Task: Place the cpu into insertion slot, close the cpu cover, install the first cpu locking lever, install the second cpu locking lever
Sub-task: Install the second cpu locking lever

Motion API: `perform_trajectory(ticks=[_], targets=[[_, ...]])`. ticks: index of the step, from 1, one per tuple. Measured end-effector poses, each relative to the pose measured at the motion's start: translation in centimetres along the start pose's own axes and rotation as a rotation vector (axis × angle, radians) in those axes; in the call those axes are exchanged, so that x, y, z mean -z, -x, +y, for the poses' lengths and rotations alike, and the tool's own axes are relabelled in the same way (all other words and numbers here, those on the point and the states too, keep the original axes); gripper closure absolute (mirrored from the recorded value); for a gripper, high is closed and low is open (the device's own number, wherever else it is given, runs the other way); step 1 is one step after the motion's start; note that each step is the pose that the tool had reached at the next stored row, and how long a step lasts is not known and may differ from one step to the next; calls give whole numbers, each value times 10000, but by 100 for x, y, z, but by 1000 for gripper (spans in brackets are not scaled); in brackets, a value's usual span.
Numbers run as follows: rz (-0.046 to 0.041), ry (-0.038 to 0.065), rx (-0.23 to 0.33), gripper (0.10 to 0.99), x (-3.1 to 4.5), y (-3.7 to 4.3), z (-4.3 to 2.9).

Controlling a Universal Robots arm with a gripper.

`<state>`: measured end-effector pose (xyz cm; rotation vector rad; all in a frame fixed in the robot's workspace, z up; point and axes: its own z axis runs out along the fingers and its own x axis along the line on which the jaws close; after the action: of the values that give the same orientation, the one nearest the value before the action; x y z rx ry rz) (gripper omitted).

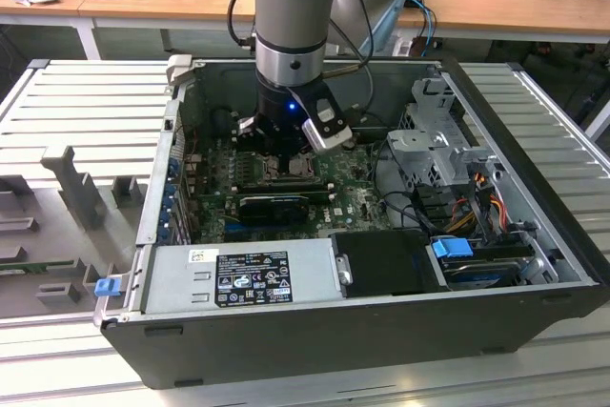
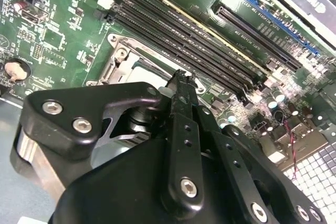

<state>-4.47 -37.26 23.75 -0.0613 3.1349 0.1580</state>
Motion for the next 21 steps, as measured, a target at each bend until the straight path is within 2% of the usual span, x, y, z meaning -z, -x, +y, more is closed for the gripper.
perform_trajectory(ticks=[4,6,9,10,13,15,16,21], targets=[[-2,95,24,980,1,-37,-36],[-5,195,30,980,2,-81,-52],[-8,287,38,980,-10,-103,-59],[-9,311,45,980,-25,-104,-60],[-4,331,83,980,-139,-137,-72],[0,350,124,980,-179,-154,-75],[7,400,196,980,-192,-162,-77],[3,812,360,980,-199,-178,-138]])
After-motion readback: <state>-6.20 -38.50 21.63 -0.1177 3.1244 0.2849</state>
